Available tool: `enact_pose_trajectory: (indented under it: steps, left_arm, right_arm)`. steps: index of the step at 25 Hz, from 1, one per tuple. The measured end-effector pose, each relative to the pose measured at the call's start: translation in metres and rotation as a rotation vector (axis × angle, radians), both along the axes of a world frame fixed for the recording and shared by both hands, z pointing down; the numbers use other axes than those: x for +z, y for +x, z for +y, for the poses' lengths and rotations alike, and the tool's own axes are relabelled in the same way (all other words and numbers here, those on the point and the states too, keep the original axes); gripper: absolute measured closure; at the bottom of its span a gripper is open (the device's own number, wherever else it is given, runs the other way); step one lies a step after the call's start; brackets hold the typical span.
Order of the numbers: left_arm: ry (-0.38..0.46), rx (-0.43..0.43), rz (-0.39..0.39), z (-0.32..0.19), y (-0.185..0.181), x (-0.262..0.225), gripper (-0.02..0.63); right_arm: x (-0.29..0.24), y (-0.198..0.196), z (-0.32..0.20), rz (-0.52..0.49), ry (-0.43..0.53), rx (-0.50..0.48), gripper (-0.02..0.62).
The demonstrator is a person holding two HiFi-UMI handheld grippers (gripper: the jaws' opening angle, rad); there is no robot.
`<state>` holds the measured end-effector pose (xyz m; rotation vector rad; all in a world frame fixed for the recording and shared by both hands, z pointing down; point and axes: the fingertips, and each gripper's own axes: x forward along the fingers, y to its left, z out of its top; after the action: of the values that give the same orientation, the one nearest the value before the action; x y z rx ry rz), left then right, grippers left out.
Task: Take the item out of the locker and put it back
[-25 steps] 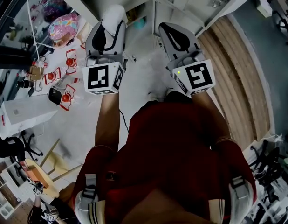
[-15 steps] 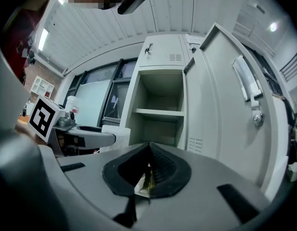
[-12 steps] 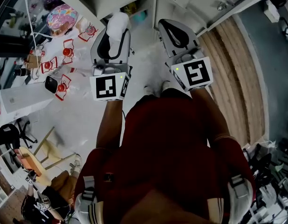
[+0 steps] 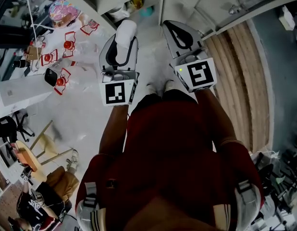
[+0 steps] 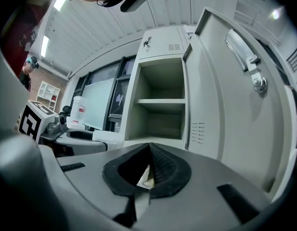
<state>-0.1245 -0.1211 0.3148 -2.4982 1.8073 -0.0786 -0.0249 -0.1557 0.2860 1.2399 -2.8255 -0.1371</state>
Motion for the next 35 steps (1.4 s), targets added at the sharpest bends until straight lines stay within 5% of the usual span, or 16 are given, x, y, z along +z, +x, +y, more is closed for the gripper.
enact_pose_trajectory:
  steps: [13,35]
  left_arm:
    - [-0.056,-0.040,0.048,-0.011,-0.001,0.067,0.402]
    - [-0.102,-0.104,0.017,-0.076,-0.012,0.178,0.402]
  right_arm:
    - [0.028,0.002,-0.010,0.010,-0.031,-0.010,0.598]
    - [0.113,0.000,-0.044,0.054,-0.095,-0.030,0.598]
